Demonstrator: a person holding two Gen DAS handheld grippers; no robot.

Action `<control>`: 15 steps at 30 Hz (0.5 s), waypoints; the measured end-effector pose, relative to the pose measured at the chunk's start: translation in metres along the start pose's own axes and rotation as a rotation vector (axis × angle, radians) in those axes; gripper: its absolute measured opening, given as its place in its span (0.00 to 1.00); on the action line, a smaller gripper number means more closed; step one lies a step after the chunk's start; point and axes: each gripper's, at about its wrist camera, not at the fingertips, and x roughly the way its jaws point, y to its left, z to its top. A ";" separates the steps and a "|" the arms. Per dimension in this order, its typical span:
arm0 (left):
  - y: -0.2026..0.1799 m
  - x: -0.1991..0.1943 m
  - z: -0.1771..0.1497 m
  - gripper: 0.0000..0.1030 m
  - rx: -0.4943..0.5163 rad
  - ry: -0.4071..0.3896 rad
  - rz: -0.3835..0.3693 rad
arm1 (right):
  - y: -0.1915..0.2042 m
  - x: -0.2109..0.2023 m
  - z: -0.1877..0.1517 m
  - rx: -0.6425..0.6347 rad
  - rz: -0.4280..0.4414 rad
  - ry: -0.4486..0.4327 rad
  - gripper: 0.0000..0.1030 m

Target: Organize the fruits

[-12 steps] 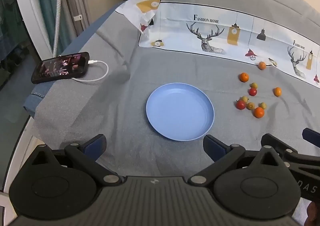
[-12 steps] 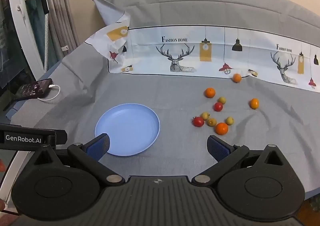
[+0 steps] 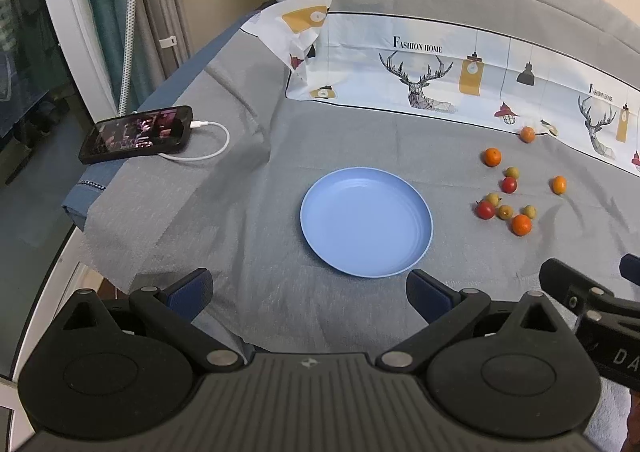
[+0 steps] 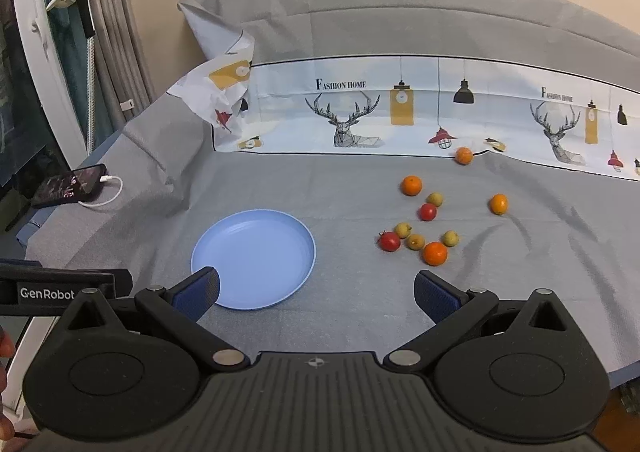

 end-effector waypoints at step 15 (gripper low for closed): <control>0.004 -0.004 -0.016 1.00 0.008 -0.047 0.001 | 0.026 0.013 0.012 0.022 0.025 -0.026 1.00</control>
